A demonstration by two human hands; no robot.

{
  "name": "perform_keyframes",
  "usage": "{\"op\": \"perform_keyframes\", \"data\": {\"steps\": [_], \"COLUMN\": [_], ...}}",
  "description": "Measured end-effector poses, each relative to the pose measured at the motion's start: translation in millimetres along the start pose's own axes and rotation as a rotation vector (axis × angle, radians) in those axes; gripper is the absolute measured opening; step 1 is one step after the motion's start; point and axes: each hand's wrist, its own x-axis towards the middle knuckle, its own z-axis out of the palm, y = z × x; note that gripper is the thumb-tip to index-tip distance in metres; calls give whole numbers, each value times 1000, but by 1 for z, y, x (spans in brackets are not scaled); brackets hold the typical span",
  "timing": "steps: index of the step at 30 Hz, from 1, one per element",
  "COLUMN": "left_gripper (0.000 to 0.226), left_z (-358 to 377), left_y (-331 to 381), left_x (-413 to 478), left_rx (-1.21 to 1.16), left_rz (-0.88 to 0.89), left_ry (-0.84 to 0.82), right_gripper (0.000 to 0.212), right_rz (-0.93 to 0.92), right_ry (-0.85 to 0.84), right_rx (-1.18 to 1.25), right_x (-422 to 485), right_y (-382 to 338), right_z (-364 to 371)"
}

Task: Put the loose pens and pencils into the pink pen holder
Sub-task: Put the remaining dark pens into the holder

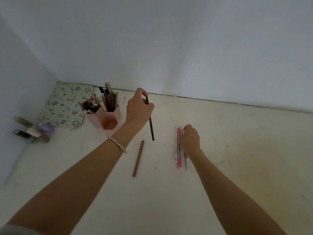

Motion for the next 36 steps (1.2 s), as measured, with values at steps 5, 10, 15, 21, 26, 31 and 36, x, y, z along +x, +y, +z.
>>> {"op": "perform_keyframes", "data": {"steps": [5, 10, 15, 21, 26, 31, 36], "left_gripper": [21, 24, 12, 20, 26, 9, 8], "left_z": [-75, -144, -131, -139, -155, -135, -120], "left_y": [15, 0, -43, -56, -41, -49, -58], "left_x": [18, 28, 25, 22, 11, -26, -49], "left_rx": [-117, -50, 268, 501, 310, 311, 672], "left_rz": [283, 366, 390, 405, 418, 275, 441], "left_ry": [403, 625, 372, 541, 596, 385, 331], "right_gripper": [40, 37, 33, 32, 29, 29, 47], "right_rz": [-179, -403, -527, -699, -768, -982, -777], "right_ry": [264, 425, 404, 365, 356, 351, 468], "right_rx": [251, 709, 815, 820, 792, 273, 427], "right_x": [9, 2, -20, -38, -39, -39, -31], "right_y": [-44, -126, -169, -199, -222, -208, -178], "right_z": [-35, -68, -55, -25, 6, 42, 29]}}
